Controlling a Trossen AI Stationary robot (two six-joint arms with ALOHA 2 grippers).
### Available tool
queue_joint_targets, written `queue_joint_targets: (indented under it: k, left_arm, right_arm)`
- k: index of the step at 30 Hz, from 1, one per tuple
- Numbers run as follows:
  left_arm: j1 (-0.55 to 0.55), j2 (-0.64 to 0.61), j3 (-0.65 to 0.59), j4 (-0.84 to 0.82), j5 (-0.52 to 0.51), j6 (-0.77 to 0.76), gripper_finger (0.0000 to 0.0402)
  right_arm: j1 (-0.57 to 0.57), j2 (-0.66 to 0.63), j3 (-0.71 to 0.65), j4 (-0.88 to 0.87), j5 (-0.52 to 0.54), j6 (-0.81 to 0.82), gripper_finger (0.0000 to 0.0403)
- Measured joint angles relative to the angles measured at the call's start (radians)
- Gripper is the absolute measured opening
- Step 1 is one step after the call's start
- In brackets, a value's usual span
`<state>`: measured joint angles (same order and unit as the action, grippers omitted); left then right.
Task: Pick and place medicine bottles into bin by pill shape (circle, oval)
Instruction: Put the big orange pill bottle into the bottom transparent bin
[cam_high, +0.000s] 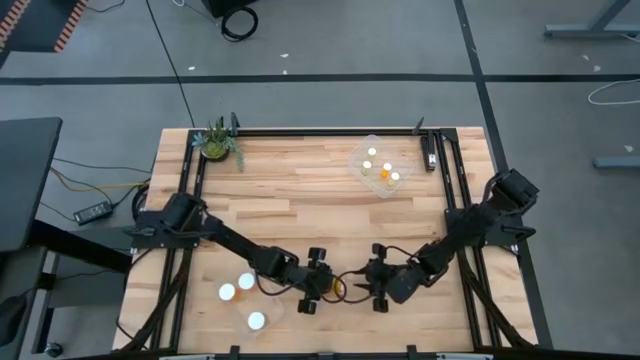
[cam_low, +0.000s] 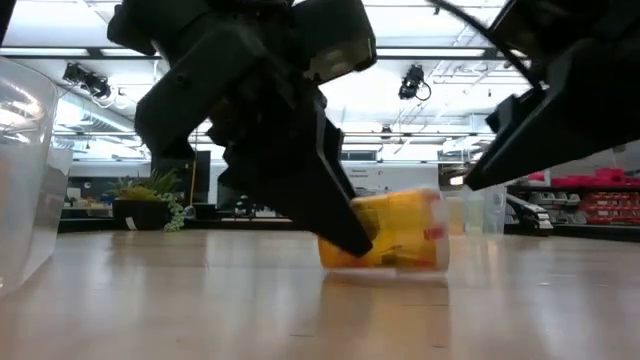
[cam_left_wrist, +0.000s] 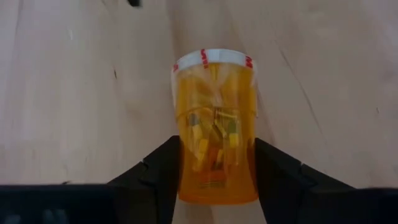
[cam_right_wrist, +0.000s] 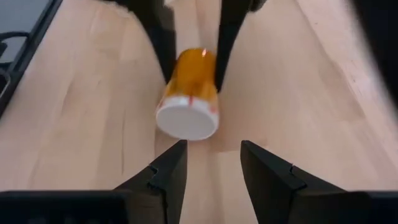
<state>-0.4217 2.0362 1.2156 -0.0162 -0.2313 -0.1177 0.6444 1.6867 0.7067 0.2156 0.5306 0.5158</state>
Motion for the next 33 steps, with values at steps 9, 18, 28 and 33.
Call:
queue_joint_targets:
  k: [9,18,28,33]
  left_arm:
    - [-0.002,-0.088,0.0,0.004,-0.078,0.097,0.0198]
    - [0.001,-0.19,0.0,0.011,-0.1,0.104,0.0195]
    - [0.022,-0.201,0.001,0.147,-0.108,0.175,0.0193]
    - [0.026,-0.202,0.001,0.154,-0.108,0.182,0.0203]
  right_arm:
    - [0.04,0.002,-0.006,-0.01,0.091,0.056,0.0161]
    - [0.14,-0.026,-0.006,0.009,0.43,-0.173,0.0163]
    - [0.122,-0.026,0.022,0.131,0.448,-0.37,0.0163]
    - [0.124,-0.024,0.072,0.122,0.488,-0.464,0.0163]
